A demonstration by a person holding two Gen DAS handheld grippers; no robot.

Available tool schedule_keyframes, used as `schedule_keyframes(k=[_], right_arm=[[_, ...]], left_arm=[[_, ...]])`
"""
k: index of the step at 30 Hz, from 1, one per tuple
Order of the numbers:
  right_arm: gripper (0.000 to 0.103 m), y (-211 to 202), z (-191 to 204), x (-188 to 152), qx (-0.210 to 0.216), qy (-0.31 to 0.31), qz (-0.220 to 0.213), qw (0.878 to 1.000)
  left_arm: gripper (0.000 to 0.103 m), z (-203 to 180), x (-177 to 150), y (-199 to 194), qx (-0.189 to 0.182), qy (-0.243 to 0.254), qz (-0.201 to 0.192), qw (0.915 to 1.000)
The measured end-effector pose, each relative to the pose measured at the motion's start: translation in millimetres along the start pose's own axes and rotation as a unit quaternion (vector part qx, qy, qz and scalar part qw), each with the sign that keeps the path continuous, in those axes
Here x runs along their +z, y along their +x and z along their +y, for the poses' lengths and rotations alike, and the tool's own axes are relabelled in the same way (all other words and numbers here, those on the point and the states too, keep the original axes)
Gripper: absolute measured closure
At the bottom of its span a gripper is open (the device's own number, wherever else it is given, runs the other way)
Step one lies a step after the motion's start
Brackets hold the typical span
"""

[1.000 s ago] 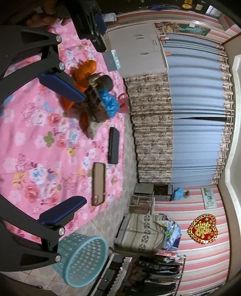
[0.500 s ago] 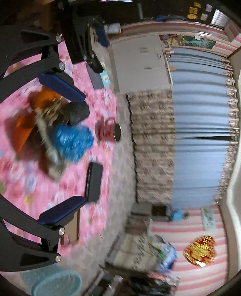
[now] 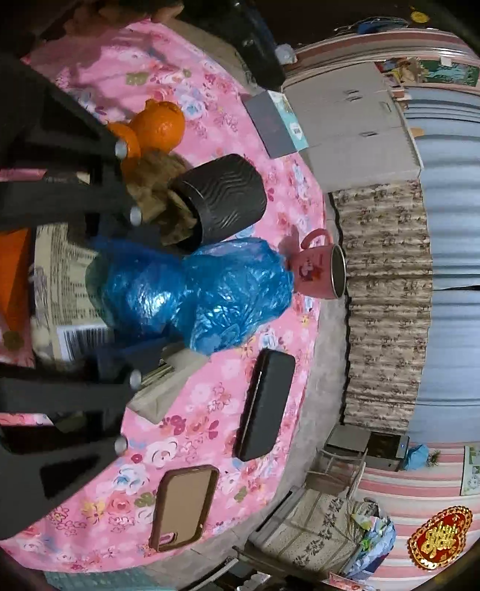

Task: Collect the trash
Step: 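Grasp the blue plastic bag with the right gripper and lift it, then grasp the black cup with the left gripper while the right gripper holds the blue bag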

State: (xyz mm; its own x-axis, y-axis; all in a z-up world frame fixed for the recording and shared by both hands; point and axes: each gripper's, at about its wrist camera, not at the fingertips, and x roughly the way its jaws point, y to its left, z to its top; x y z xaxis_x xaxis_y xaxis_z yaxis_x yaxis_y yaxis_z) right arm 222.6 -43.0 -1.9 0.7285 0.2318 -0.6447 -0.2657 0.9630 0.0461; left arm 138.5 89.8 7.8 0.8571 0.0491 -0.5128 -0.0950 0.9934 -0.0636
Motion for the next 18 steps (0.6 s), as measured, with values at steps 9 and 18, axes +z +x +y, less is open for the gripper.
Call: schedule_keyframes(k=[9,18], right_arm=[[0.073,-74,-41,38,-0.02,-0.009,-0.109,0.994],[0.073,-88,-104,33,0.003,0.073,-0.12,0.99]], left_arm=[[0.005,-42,-3,11,-0.028,0.049,0.013,0.9983],[0.005,-48,8,63,-0.039,-0.001,0.107,0.9935]])
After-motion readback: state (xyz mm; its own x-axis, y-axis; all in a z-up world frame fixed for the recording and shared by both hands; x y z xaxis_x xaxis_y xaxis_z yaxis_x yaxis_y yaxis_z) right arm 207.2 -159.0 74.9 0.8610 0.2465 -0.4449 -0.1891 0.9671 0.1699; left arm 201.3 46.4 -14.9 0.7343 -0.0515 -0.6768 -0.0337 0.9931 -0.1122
